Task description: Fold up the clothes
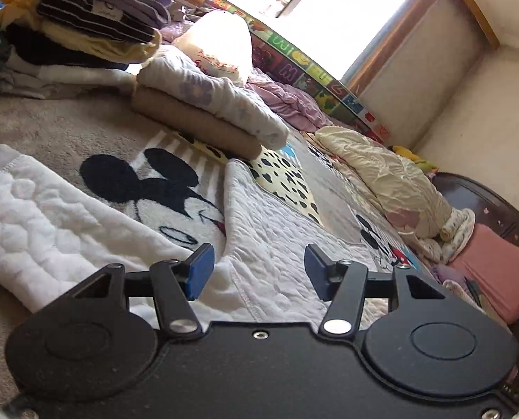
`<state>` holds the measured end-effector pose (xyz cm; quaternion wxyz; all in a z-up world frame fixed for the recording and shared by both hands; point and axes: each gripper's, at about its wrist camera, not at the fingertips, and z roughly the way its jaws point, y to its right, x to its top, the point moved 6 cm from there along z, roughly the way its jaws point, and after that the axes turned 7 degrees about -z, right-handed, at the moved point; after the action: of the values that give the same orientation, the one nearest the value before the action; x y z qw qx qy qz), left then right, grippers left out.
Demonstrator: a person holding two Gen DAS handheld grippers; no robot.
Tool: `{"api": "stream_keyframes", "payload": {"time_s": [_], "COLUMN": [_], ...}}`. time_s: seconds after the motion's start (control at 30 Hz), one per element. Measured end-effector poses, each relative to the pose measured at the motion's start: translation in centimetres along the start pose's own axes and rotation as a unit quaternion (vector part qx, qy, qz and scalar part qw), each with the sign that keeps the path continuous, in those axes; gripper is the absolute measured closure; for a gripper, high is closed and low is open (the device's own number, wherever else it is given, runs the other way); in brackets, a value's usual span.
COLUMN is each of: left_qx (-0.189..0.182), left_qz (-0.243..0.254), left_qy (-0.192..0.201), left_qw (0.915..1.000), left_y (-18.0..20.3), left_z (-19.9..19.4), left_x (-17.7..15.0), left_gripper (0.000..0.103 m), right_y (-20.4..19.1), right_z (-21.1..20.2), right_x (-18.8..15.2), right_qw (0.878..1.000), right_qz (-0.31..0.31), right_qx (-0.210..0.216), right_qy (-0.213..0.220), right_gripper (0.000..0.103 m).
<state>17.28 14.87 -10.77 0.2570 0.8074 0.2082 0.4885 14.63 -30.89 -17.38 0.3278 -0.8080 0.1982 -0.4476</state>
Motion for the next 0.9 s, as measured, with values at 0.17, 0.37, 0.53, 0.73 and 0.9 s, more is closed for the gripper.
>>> {"api": "stream_keyframes", "payload": {"time_s": [0.17,0.37,0.53,0.73,0.9], "left_qx": [-0.046,-0.005,-0.006,-0.020,-0.016], "left_qz": [0.155,0.458,0.501,0.393,0.297], "left_qy": [-0.060,-0.103,-0.055,-0.086,-0.113], "left_qw": [0.9850,0.8831,0.8638,0.9152,0.9480], "left_y": [6.9,11.1,12.7,13.8,15.6], "left_z": [1.4,3.9,2.8,4.6,8.1], "left_x": [-6.2,-15.7,-15.5,-13.5,-11.1], "left_gripper": [0.048,0.047,0.048,0.048,0.048], "right_y": [0.2,-0.4,-1.4,-0.6,-0.5], "right_z": [-0.1,0.1,0.3,0.3,1.3], "right_x": [-1.9,-3.2,-4.0,-3.5,-2.8], "right_qw": [0.999,0.996,0.995,0.997,0.997], "right_qz": [0.029,0.055,0.052,0.063,0.059], "right_qx": [0.009,0.039,0.051,0.022,0.029], "right_qy": [-0.033,-0.056,-0.071,-0.045,-0.029], "right_gripper": [0.047,0.044,0.041,0.061,0.051]}}
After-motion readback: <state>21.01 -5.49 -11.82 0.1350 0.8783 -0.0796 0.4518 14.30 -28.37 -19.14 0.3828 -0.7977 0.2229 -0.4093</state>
